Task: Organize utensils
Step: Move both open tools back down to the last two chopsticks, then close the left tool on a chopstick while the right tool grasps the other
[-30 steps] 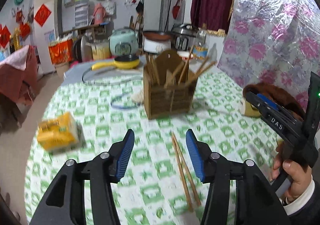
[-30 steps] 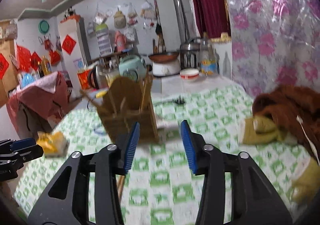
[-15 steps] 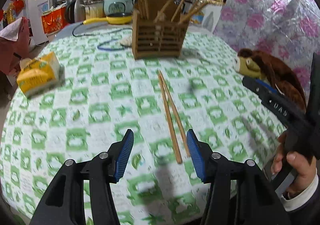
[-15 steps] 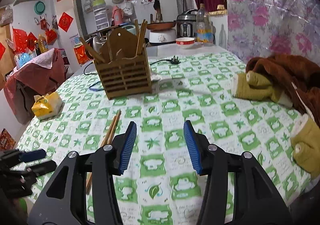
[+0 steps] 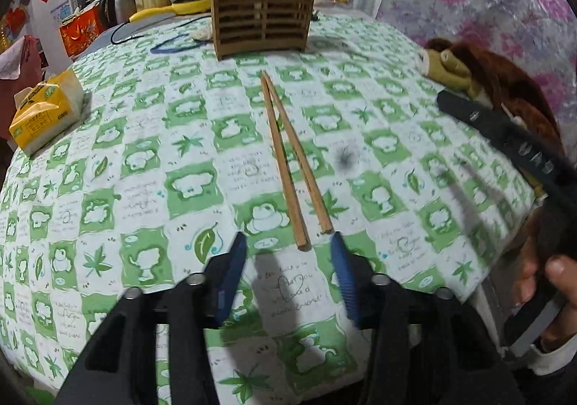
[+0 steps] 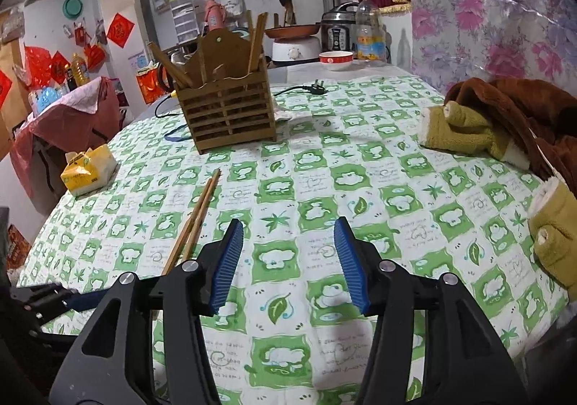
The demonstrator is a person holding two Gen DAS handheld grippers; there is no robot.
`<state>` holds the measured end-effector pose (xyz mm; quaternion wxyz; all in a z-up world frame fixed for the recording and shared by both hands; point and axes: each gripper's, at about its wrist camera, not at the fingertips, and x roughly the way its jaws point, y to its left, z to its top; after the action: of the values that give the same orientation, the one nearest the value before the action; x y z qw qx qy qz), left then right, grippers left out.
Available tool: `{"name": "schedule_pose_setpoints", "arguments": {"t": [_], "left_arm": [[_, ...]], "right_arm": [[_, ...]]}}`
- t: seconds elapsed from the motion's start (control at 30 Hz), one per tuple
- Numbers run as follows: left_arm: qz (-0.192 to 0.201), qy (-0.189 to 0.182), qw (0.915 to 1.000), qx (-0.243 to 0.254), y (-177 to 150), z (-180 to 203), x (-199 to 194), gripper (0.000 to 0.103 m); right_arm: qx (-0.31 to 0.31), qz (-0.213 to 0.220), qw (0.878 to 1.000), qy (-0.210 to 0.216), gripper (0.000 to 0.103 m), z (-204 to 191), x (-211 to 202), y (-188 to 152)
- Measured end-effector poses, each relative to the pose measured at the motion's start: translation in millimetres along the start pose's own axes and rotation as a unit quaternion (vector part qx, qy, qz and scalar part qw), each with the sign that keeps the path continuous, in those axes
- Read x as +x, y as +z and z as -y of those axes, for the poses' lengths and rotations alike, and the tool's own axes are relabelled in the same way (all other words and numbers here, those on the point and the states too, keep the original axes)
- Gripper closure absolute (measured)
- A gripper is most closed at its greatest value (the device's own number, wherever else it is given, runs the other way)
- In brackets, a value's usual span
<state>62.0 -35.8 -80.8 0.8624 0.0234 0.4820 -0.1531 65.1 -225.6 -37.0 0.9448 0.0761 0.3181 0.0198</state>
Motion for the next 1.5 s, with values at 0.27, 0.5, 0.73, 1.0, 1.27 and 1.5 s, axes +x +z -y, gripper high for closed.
{"name": "schedule_pose_setpoints", "arguments": {"t": [0.27,0.5,0.73,1.0,1.27,1.5], "left_arm": [[-0.009,0.012,0.9999,0.002,1,1,15,0.069],[0.000,0.033,0.9992,0.023,5,13,21,0.095],[-0.005,0.020,0.9998,0.006,7,0,17,0.097],[0.022,0.029,0.9991,-0.020,11,-27,-8,0.097],[0.029,0.020,0.9989,-0.032,9,-38,-12,0.097],[0.043,0.016,0.9978,-0.048,10,-53,-24,0.097]], "right_arm": [[0.002,-0.002,1.000,0.004,0.050,2,-2,-1],[-0.017,-0.009,1.000,0.008,0.050,-8,0,-5],[-0.033,-0.024,0.999,0.024,0.050,-18,2,-7],[-0.072,-0.078,0.992,0.066,0.047,-51,21,-28],[-0.096,-0.128,0.984,0.083,0.046,-86,49,-51],[-0.114,-0.120,0.984,0.071,0.049,-101,54,-55]]}}
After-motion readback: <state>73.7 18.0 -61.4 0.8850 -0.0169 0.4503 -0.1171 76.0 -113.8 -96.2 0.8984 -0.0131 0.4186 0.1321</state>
